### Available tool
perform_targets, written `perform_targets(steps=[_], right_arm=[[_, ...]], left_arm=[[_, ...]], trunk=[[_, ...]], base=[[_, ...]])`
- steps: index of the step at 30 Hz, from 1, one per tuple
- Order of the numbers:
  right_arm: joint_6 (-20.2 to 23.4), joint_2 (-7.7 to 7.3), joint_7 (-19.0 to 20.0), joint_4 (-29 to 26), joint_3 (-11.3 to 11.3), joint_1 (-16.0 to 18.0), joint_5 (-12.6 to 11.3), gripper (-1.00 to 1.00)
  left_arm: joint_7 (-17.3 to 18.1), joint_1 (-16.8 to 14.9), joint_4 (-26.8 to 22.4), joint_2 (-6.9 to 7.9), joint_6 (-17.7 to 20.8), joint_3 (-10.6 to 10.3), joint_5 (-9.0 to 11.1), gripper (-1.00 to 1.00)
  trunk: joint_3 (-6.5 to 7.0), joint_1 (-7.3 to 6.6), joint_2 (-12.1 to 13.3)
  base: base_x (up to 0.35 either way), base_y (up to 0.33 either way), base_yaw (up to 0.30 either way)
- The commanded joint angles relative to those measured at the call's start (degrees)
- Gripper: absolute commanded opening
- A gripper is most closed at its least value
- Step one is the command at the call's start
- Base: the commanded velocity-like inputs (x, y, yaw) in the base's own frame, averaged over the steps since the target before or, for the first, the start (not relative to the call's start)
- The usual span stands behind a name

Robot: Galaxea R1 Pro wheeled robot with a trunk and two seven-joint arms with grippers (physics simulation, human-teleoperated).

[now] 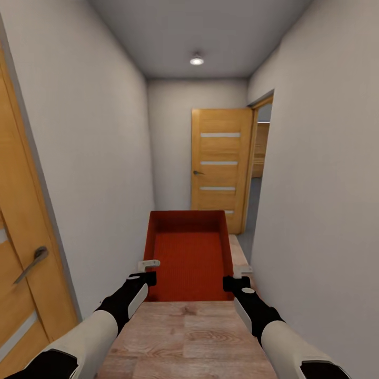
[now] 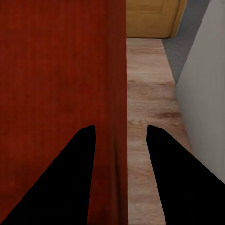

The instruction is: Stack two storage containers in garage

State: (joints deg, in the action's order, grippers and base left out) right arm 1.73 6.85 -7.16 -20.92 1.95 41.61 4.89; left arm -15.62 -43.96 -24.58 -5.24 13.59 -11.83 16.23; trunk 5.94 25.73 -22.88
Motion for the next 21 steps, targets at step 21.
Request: perform_targets(steps=[21], right_arm=[[0.1, -0.09, -1.2, -0.3, 2.0, 0.1, 1.3, -1.00]], left_arm=[[-0.8, 0.0, 0.0, 0.22, 0.5, -0.1, -0.1, -1.00]], trunk=[[-0.02, 0.05, 0.0]], base=[[0.323, 0.000, 0.000]])
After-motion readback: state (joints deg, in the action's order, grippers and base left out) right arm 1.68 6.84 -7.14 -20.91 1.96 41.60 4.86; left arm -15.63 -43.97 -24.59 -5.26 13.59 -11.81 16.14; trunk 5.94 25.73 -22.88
